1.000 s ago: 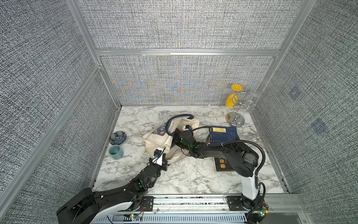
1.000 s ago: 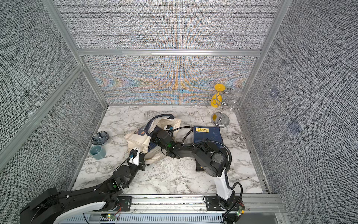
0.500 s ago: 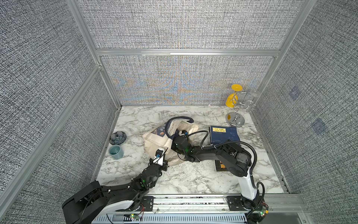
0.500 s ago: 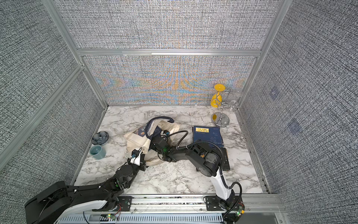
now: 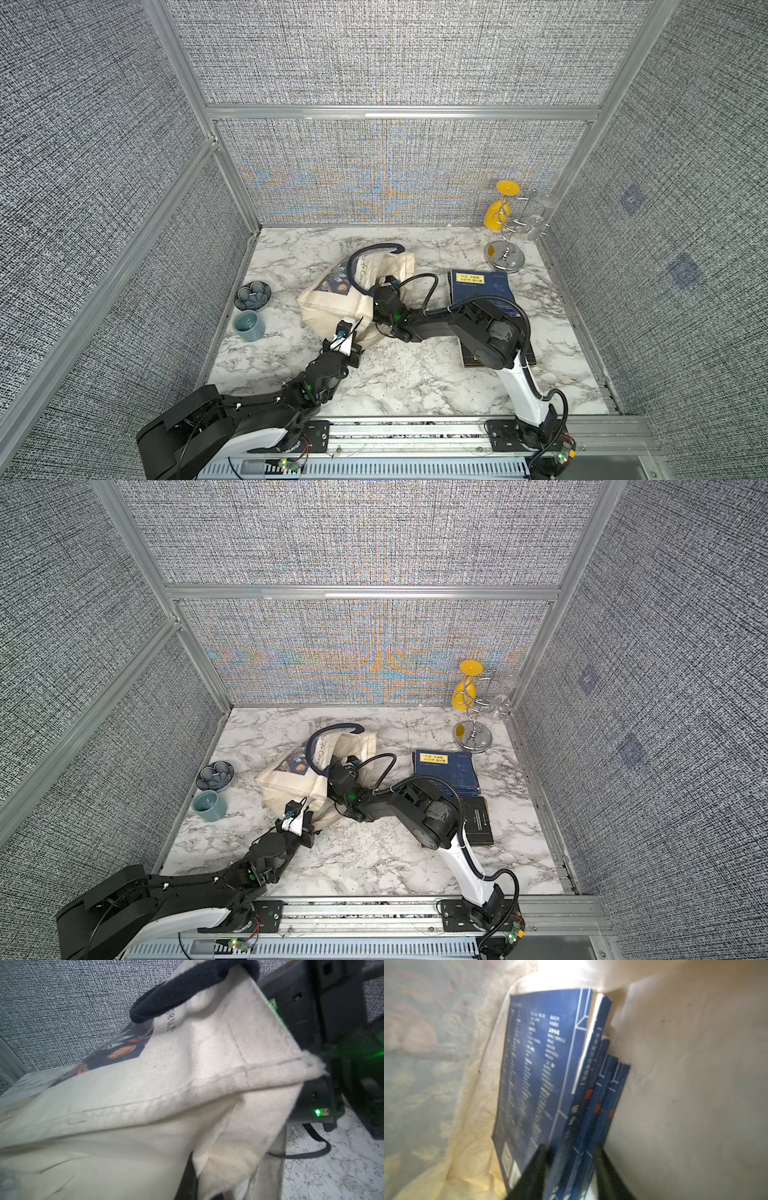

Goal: Take out the books from the canvas bag
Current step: Pick up the book from the canvas bag.

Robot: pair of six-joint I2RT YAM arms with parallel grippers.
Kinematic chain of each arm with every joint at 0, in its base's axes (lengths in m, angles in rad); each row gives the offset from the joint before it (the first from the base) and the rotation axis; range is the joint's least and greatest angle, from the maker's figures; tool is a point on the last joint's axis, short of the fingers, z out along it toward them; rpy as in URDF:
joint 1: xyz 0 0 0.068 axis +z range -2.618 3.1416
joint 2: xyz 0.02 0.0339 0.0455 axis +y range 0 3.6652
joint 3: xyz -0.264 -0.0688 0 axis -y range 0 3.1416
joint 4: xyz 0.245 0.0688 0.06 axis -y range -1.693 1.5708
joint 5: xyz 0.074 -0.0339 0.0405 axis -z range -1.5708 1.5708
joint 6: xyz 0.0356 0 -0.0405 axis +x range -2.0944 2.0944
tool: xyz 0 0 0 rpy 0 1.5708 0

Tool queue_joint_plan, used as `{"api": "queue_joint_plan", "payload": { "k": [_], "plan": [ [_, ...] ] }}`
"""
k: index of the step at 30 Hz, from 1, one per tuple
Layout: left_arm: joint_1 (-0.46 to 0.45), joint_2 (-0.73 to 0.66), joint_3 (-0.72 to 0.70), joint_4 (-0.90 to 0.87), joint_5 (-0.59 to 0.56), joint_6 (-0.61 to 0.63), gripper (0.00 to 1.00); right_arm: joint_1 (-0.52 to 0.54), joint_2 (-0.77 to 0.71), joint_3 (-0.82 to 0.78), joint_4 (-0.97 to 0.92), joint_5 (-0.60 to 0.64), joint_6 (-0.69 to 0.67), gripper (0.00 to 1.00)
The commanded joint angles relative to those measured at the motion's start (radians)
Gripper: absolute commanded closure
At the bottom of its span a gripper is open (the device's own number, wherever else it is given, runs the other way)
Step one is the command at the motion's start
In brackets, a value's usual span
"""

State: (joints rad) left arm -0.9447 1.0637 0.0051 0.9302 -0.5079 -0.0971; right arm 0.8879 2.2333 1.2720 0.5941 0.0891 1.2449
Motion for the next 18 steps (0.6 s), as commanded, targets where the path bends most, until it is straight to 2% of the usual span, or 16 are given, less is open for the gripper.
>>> {"api": "queue_joint_plan", "payload": {
  "k": [1,5,18],
  "plan": [
    [-0.002,0.013,0.003,0.119,0.098,0.012,1.00,-0.009,0.013,-0.002,-0.077,-0.010,-0.018,0.76],
    [-0.002,0.011,0.003,0.119,0.101,0.013,1.00,-0.018,0.018,-0.006,-0.056,-0.020,-0.020,0.84],
    [-0.002,-0.019,-0.003,0.106,0.095,0.016,1.00,-0.041,-0.004,0.021,0.010,-0.047,-0.054,0.92]
  ]
}}
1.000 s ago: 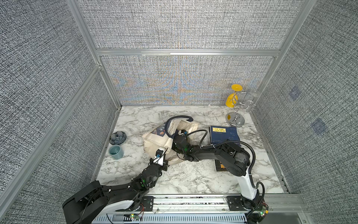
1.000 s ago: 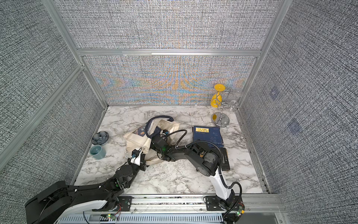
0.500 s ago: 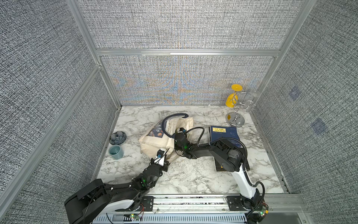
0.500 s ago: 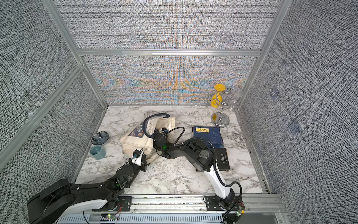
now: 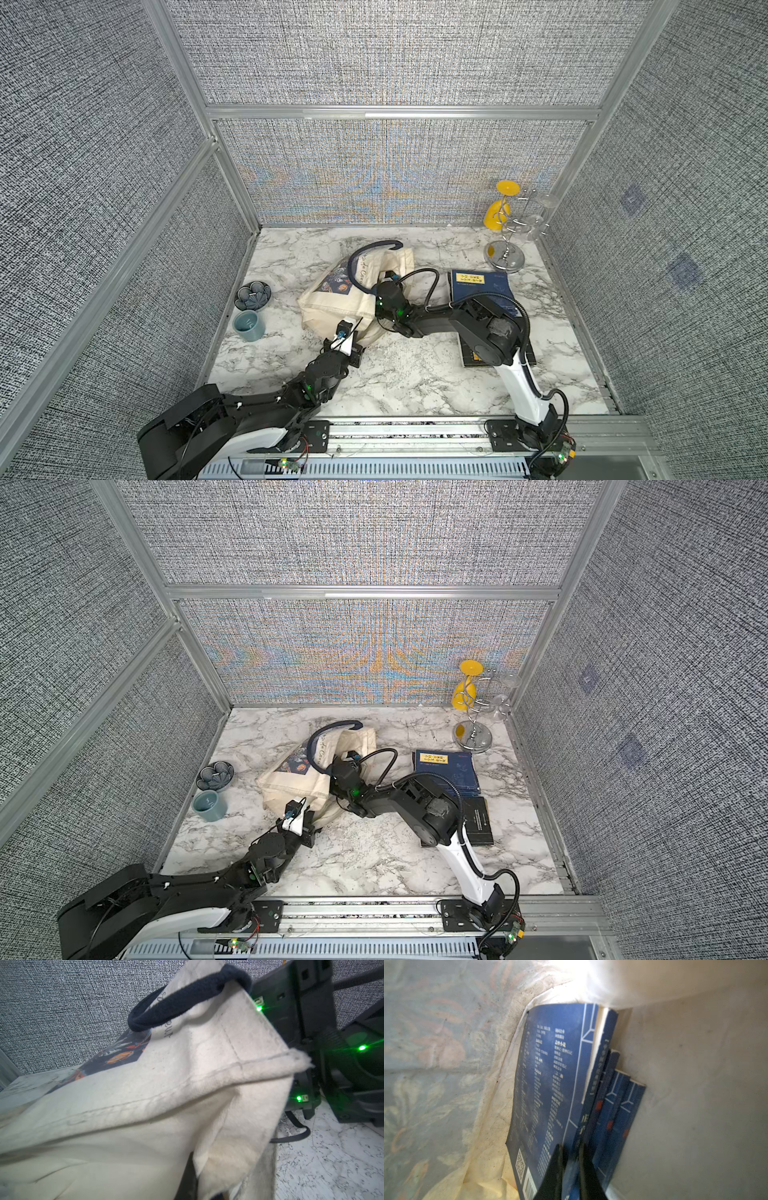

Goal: Take out the books from the canvas bag
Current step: Pick up the book from the canvas bag.

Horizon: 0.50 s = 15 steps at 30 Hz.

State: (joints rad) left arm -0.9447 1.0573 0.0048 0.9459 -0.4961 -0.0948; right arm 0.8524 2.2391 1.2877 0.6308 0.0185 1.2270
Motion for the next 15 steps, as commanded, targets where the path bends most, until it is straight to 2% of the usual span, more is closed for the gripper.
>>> {"api": "queue_joint_plan", "payload": {
  "k": [1,7,9,15],
  "plan": [
    [-0.002,-0.017,-0.003,0.086,0.082,0.012,1.00,-0.007,-0.020,-0.001,-0.023,0.030,-0.039,0.93],
    [-0.002,-0.026,-0.005,0.082,0.079,0.012,1.00,-0.016,-0.059,-0.032,-0.004,0.039,-0.046,0.94],
    [-0.002,-0.024,-0.005,0.082,0.079,0.011,1.00,-0.019,-0.069,-0.044,0.008,0.037,-0.047,1.00],
    [-0.002,-0.019,0.000,0.076,0.067,0.016,1.00,-0.017,-0.145,-0.106,-0.001,0.042,-0.037,1.00]
  ]
}}
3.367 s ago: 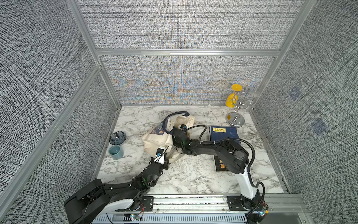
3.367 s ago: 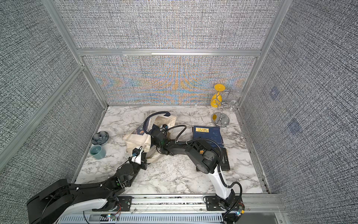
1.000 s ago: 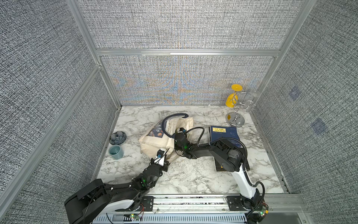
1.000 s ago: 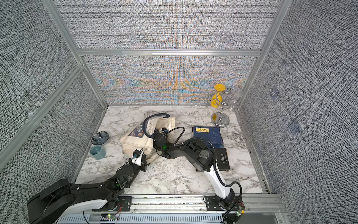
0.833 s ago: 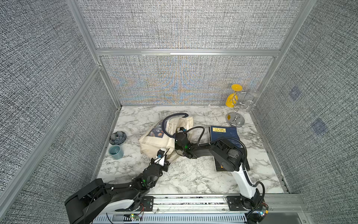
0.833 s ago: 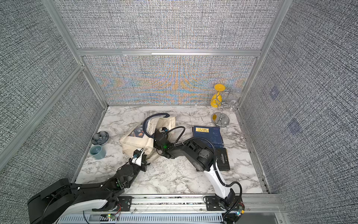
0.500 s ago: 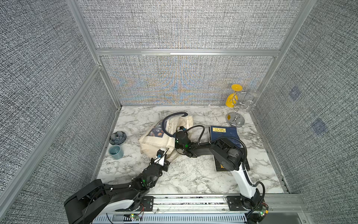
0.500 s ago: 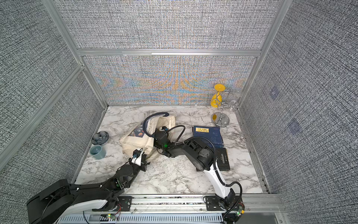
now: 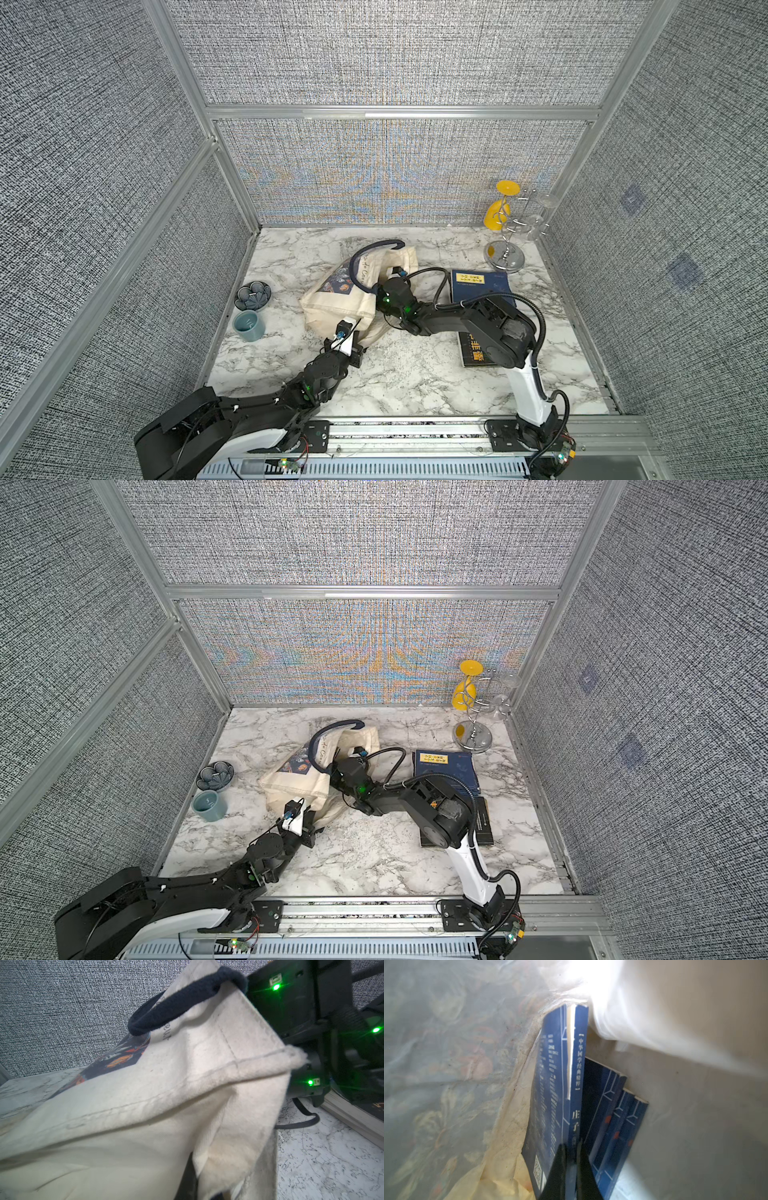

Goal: Take out the books from the canvas bag
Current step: Pick up the book from the canvas bag.

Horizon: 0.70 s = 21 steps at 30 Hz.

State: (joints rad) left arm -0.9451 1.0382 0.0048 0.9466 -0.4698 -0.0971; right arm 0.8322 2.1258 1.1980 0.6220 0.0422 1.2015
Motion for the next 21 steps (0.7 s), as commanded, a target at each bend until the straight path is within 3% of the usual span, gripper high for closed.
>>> {"api": "queue_joint_plan", "payload": {
  "k": [1,14,18,21],
  "plan": [
    [-0.001,0.000,0.001,0.074,0.036,0.019,1.00,0.005,-0.053,-0.031,-0.007,0.027,-0.012,1.00],
    [-0.001,0.008,0.029,0.020,0.008,0.017,1.00,0.020,-0.225,-0.191,-0.061,0.054,-0.001,0.98],
    [-0.001,0.012,0.033,0.017,0.011,0.016,1.00,0.015,-0.210,-0.191,-0.067,0.027,-0.011,0.88],
    [-0.001,0.017,0.034,0.019,0.016,0.016,1.00,0.011,-0.186,-0.196,-0.032,0.002,-0.002,0.72]
  ]
}}
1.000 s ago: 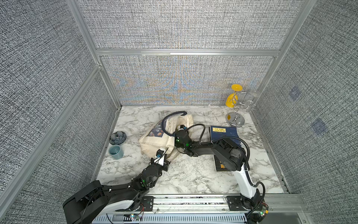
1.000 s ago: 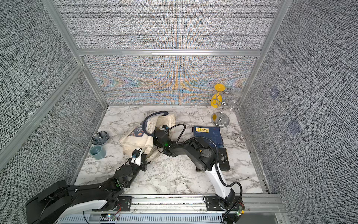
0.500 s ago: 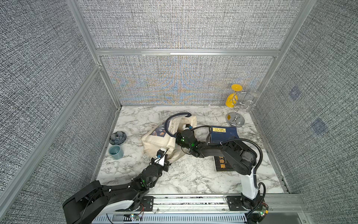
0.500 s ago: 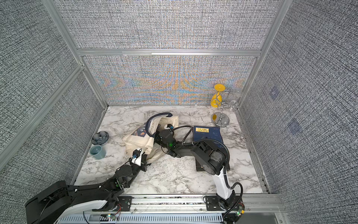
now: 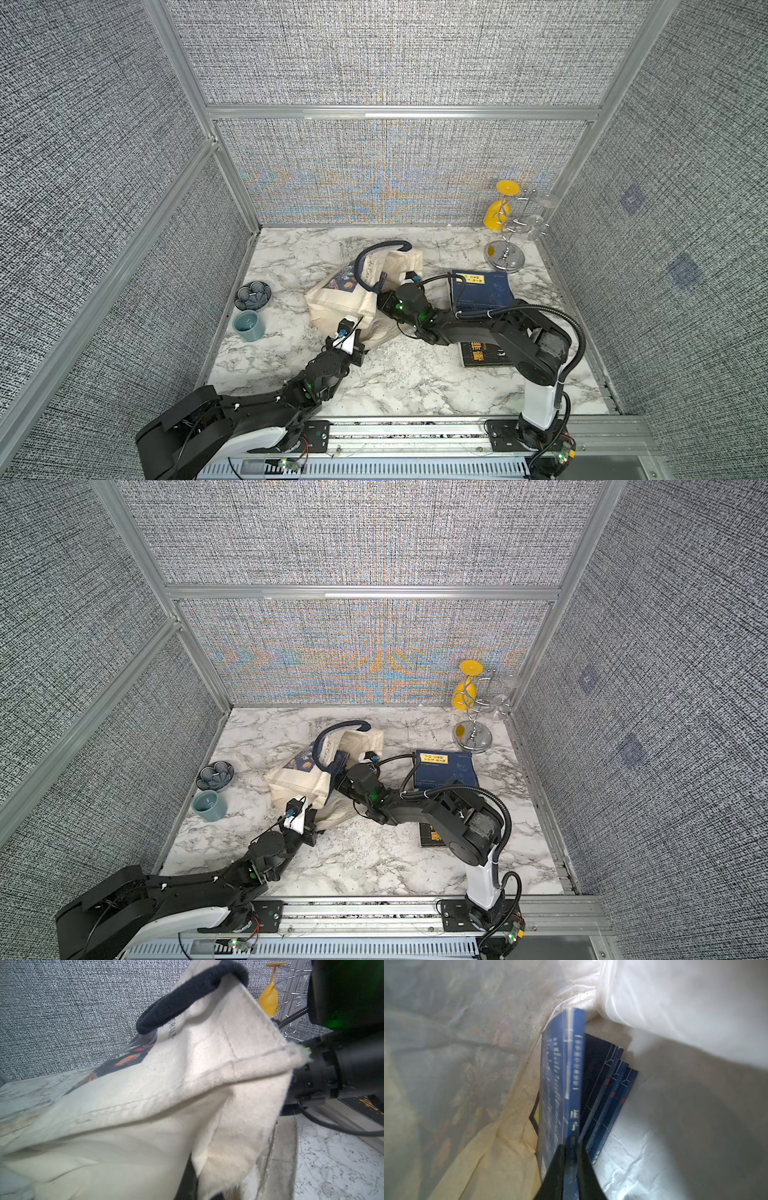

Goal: Take out the books from the canvas bag
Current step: Pick up the book from the canvas bag.

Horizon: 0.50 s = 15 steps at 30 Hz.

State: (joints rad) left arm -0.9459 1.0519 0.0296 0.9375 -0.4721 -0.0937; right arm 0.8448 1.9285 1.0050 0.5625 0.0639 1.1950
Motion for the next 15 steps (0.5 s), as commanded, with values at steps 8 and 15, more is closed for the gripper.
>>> {"api": "queue_joint_plan", "payload": {
  "k": [8,15],
  "plan": [
    [-0.001,0.000,0.010,0.029,0.018,0.013,1.00,-0.010,0.039,-0.035,0.006,-0.038,0.049,0.46],
    [-0.001,0.004,0.010,0.034,0.020,0.014,1.00,-0.009,0.093,-0.034,0.013,-0.062,0.099,0.39]
  ]
}}
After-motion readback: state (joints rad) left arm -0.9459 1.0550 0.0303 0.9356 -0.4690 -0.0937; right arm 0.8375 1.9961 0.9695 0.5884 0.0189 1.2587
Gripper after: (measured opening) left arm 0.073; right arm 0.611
